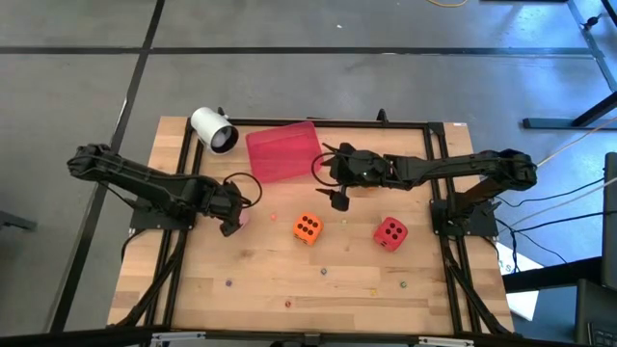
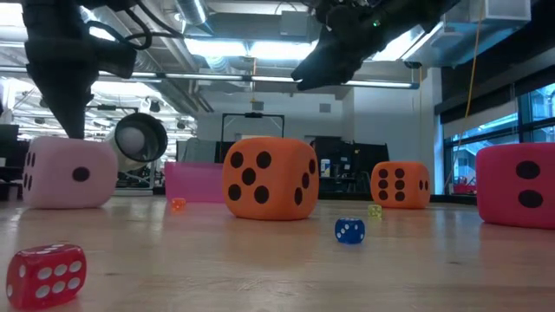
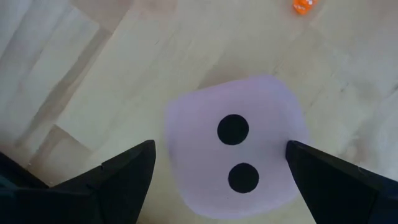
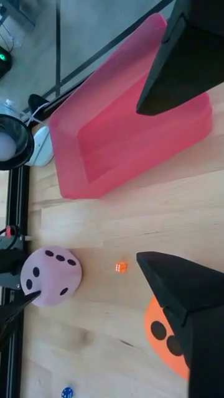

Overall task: Pick & Place Dice
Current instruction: Put the large pink die into the red bin

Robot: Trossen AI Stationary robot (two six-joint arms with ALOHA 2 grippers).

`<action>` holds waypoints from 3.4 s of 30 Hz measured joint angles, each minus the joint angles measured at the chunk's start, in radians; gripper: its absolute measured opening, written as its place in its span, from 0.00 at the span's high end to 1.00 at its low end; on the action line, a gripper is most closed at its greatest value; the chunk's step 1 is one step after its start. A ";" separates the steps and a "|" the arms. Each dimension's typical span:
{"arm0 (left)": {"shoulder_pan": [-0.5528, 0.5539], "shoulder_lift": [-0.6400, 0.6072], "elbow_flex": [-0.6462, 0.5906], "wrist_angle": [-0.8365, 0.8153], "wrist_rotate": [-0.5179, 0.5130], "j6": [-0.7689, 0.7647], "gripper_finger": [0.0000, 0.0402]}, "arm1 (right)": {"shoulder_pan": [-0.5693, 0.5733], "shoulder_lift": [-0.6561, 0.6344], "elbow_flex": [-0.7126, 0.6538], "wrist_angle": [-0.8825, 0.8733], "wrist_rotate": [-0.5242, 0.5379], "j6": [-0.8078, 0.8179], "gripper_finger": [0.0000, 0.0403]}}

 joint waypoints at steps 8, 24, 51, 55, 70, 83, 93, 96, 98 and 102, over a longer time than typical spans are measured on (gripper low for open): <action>0.000 0.000 0.000 0.001 -0.009 -0.011 0.10 | 0.000 0.000 0.000 0.000 0.001 0.000 0.06; 0.000 -0.030 0.000 0.034 0.033 -0.083 0.10 | 0.000 0.000 0.000 0.000 0.003 0.000 0.06; 0.000 -0.120 0.001 0.031 -0.048 -0.288 0.10 | 0.000 0.000 0.001 0.003 0.003 0.000 0.06; 0.000 -0.113 0.001 0.010 0.014 -0.317 0.10 | 0.000 0.001 0.001 0.003 0.002 0.000 0.06; 0.000 -0.062 0.001 0.026 0.114 -0.324 0.08 | 0.000 0.001 0.001 0.005 0.002 -0.001 0.06; -0.035 -0.054 0.009 -0.010 0.070 -0.338 0.00 | 0.000 0.001 0.001 0.005 0.002 -0.001 0.06; -0.041 0.037 0.011 -0.022 0.090 -0.272 0.00 | 0.000 0.001 0.001 0.005 0.002 -0.001 0.06; -0.041 0.047 0.011 -0.025 0.090 -0.257 0.00 | 0.000 0.001 0.001 0.005 0.002 -0.001 0.06; -0.041 0.048 0.011 -0.021 0.085 -0.257 0.00 | 0.000 0.001 0.001 0.005 0.002 -0.001 0.06; -0.041 0.048 0.011 -0.006 0.077 -0.257 0.00 | 0.000 0.001 0.001 0.005 0.002 -0.001 0.06</action>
